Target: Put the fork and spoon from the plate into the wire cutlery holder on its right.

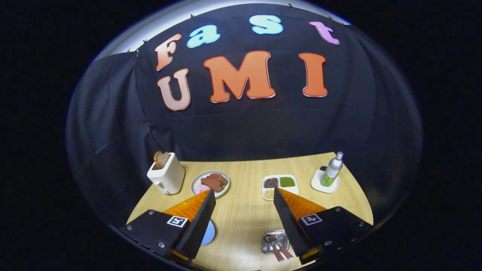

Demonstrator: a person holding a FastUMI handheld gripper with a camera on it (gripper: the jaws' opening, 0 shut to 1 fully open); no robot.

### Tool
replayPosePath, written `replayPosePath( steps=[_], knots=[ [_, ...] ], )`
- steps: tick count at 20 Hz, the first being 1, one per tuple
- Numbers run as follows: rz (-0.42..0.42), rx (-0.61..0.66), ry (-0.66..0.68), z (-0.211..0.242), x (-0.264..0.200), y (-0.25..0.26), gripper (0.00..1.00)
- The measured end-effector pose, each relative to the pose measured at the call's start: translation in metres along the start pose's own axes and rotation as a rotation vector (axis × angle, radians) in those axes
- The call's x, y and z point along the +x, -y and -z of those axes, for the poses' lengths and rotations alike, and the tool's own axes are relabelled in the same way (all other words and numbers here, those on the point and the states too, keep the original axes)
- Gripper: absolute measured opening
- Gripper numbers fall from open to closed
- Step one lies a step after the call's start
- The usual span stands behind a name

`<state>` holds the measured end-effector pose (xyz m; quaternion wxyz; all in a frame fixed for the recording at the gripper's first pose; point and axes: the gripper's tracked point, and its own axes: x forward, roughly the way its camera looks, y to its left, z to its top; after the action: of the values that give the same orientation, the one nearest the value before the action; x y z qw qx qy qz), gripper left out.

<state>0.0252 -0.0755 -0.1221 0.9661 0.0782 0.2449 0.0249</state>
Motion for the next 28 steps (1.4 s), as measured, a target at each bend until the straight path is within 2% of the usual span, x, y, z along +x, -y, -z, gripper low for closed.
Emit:
replayPosePath(
  steps=[6, 12, 15, 21, 28],
  knots=[
    [-0.006, -0.058, 0.163, -0.042, -0.013, -0.034, 0.94],
    [-0.041, -0.055, 0.291, -0.077, -0.03, -0.074, 0.96],
    [-0.031, -0.064, 0.362, -0.096, -0.041, -0.085, 0.96],
    [-0.029, -0.09, 0.416, -0.109, -0.051, -0.105, 0.97],
    [-0.027, -0.117, 0.419, -0.107, -0.056, -0.123, 0.97]
  ],
)
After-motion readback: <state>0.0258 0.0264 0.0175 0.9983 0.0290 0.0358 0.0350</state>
